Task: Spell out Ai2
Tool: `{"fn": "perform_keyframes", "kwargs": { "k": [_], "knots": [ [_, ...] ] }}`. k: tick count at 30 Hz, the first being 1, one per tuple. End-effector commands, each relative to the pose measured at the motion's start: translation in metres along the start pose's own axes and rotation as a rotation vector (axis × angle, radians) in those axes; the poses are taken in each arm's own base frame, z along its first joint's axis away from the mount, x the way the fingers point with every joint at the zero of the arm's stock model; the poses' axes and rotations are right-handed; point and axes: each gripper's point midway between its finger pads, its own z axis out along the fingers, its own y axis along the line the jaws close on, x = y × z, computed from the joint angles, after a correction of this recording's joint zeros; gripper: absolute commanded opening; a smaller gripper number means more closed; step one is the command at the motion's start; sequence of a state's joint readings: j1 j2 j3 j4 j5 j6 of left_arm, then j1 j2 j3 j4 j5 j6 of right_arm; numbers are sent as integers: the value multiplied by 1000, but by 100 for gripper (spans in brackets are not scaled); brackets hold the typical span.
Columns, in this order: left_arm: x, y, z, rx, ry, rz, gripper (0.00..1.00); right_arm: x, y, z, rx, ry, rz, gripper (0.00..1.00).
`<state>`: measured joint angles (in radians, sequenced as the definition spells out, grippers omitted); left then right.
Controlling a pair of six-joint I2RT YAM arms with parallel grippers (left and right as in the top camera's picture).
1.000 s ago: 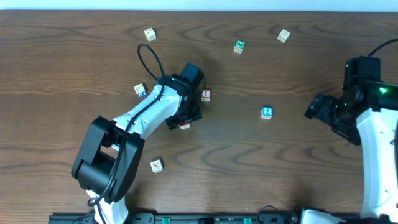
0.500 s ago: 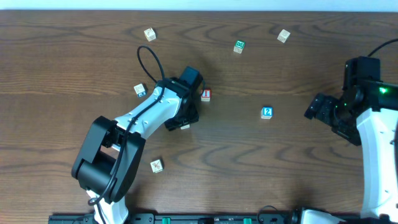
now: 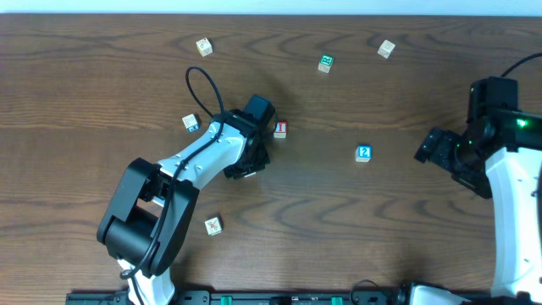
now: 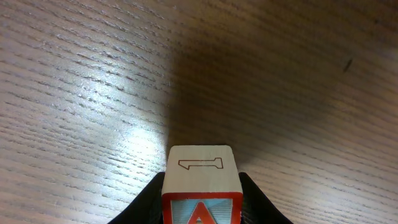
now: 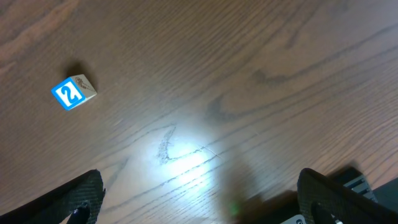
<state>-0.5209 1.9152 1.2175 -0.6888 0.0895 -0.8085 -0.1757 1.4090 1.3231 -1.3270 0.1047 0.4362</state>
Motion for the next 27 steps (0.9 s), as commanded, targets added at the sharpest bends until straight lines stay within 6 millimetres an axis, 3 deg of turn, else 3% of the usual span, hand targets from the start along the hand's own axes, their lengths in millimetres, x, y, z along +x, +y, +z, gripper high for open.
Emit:
{"fn": "perform_keyframes", "kwargs": {
  "k": [1,11,18,27],
  "knots": [
    [-3,0,-2,-1,-27,16,24,-3,-1,-3,-1,-12,3,99],
    [-20,-12,-10,18,-94,269,20,-3,-1,-3,-1,-12,3,99],
    [-51,-21,-36,-30,-210,400,22,-2,-2,-3,1,-7,3,99],
    [-91,-24,-52,-12,-331,376,22,0,-3,-3,6,2,2,99]
  ]
}}
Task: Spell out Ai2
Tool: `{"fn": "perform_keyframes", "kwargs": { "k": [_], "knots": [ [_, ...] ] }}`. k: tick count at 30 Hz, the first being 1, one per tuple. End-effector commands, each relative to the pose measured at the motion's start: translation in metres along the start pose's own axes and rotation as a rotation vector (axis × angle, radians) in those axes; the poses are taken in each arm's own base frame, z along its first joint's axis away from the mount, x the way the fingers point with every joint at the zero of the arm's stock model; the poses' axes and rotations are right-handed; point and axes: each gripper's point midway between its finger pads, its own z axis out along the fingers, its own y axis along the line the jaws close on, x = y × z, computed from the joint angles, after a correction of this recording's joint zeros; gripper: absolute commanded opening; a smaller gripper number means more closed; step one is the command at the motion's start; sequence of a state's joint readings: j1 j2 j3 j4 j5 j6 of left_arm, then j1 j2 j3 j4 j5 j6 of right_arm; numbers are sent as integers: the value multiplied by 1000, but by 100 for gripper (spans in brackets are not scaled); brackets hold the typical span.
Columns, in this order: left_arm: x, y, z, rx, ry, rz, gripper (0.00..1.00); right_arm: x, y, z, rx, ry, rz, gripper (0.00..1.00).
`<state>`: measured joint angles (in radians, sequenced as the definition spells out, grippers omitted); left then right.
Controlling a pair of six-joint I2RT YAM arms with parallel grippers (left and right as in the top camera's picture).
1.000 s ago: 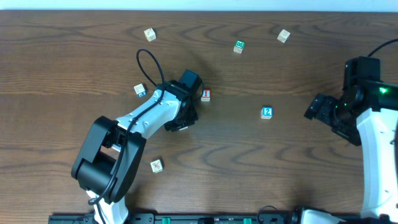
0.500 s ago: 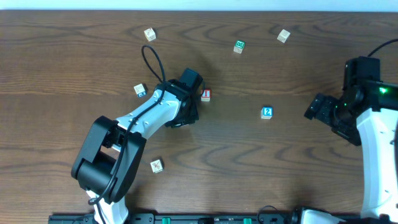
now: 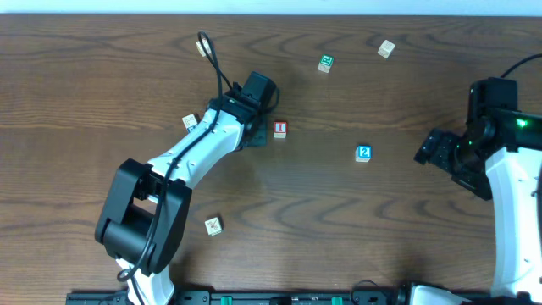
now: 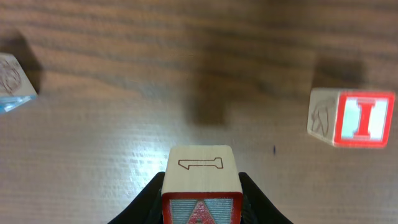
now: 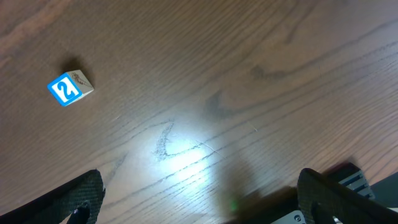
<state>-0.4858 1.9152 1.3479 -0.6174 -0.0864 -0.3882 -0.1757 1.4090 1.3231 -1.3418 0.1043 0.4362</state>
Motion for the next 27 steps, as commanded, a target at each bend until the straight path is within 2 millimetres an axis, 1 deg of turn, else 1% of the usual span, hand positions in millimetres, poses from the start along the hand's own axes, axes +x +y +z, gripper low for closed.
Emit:
{"fn": "perform_keyframes", "kwargs": {
  "k": [1,5,10,13,15,17,19,22,27],
  "knots": [
    [-23,3,-10,2,-71,3,22,-3,-2,-3,0,-11,4,99],
    [-34,-2,-11,27,-111,1,19,-3,-2,-3,0,-11,4,99],
    [-44,-4,-18,38,-135,-5,16,-2,-2,-3,1,-9,4,99],
    [-59,-7,-25,49,-172,-15,16,-2,-2,-3,1,-9,4,99],
    [-74,-7,-28,56,-201,-22,16,-2,-2,-3,1,-8,4,99],
    [-82,-7,-24,52,-198,-23,16,-2,-2,-3,1,-9,4,99],
    [-83,-8,-18,42,-169,-11,15,-2,-2,-3,1,-9,4,99],
    [-78,-12,-9,41,-120,12,15,-3,-2,-3,1,-10,4,99],
    [-61,-10,-1,36,-43,22,14,-3,-1,-3,-1,-12,5,99]
  ]
}}
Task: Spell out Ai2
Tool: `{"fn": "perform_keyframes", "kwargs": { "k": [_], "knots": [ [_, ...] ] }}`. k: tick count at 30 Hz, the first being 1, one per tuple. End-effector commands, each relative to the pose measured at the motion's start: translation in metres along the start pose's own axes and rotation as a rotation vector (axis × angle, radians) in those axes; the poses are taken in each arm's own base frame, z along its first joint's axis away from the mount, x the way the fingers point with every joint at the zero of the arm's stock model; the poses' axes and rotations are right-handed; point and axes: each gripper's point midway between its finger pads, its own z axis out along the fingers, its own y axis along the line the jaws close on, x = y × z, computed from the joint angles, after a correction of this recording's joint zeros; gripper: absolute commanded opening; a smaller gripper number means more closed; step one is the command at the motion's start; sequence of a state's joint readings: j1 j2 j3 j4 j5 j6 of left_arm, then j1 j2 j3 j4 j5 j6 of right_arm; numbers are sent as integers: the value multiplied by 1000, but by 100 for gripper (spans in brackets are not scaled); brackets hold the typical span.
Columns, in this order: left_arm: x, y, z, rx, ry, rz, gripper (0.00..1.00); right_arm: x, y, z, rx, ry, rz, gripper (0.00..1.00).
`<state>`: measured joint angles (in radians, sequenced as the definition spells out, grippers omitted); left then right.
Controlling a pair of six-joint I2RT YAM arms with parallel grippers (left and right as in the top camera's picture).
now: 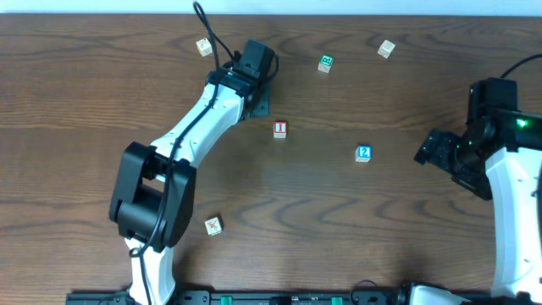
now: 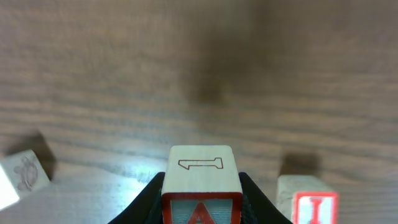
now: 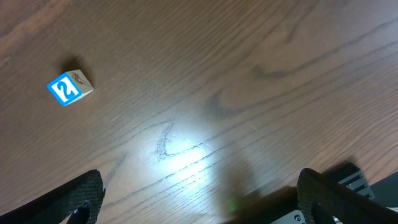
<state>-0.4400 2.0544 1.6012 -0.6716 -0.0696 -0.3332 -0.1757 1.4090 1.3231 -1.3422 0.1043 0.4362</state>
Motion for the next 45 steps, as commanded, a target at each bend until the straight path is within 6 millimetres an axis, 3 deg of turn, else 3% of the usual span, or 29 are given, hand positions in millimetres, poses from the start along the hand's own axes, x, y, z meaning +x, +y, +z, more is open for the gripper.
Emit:
{"fn": "perform_keyframes", "kwargs": {
  "k": [1,5,12,23,45],
  "knots": [
    [2,0,-3,7,21,20,14,-3,-1,-3,-1,-13,5,99],
    [20,-2,-4,26,101,25,13,-4,-1,-3,-3,-17,6,99],
    [23,-4,-4,37,112,10,13,-4,-1,-3,-2,-15,5,99],
    [41,-8,24,47,192,3,11,-3,-2,-3,0,-12,4,99],
    [36,-9,28,47,170,2,11,-3,-1,-3,0,-12,4,99]
  ]
}}
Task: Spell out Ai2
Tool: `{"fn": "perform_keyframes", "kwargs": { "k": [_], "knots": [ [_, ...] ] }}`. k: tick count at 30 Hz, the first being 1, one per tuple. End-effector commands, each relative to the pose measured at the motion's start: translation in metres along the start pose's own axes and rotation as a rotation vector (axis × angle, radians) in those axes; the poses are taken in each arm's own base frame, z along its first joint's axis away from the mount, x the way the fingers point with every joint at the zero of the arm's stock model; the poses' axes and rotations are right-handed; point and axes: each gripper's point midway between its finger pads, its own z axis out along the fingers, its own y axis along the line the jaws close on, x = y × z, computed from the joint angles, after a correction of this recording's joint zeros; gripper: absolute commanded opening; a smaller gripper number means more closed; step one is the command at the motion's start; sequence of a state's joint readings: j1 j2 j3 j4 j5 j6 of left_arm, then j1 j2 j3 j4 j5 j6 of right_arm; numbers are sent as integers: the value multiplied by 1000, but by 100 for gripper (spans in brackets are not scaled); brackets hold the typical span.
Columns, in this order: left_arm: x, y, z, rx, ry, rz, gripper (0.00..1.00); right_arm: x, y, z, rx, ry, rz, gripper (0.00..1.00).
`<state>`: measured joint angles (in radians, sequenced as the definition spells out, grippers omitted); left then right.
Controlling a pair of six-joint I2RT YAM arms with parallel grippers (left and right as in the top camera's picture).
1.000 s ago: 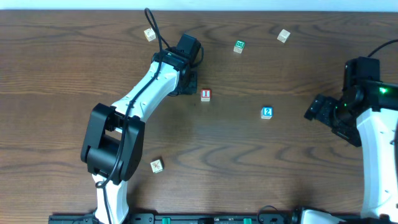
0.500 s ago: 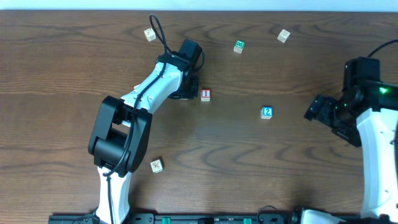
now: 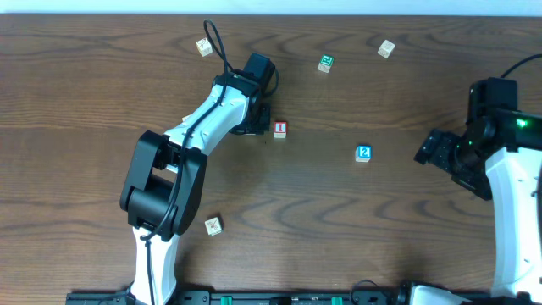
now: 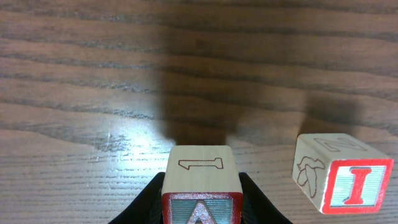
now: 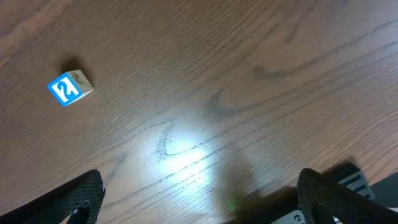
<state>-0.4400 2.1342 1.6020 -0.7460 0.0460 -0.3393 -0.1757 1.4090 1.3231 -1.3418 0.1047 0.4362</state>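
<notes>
My left gripper [image 4: 201, 199] is shut on a wooden block with a red-framed "A" face [image 4: 200, 186], held just left of the red "I" block [image 4: 342, 182] on the table. In the overhead view the left gripper [image 3: 257, 125] hides the A block and sits close beside the I block [image 3: 280, 130]. The blue "2" block [image 3: 363, 153] lies to the right and shows at upper left in the right wrist view [image 5: 69, 89]. My right gripper [image 5: 199, 193] hangs open at the table's right side [image 3: 436, 151], holding nothing.
Other letter blocks are scattered about: a green one [image 3: 326, 63] and plain ones [image 3: 386, 48], [image 3: 203, 47] at the back, one [image 3: 213, 225] near the front left. The left arm's black cable loops over the back of the table.
My left gripper has come back down from the rear of the table with the A block. It now sits right beside the I block's left side. The right arm has not moved.
The left gripper held the A block throughout. It was first just front-left of the I block, then behind and left of it, then farther toward the back. Now it is close against the I block's left. The right gripper stayed open and still.
</notes>
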Motion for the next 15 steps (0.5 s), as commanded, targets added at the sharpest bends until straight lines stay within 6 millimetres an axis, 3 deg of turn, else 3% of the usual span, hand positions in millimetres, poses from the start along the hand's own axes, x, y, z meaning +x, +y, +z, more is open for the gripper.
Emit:
{"fn": "perform_keyframes", "kwargs": {
  "k": [1,15],
  "knots": [
    [-7,-2,-1,4,-21,-2,11,-3,-1,-3,-1,-12,4,99],
    [-1,1,5,-1,-9,-6,11,-3,-1,-3,-1,-12,5,99]
  ]
}}
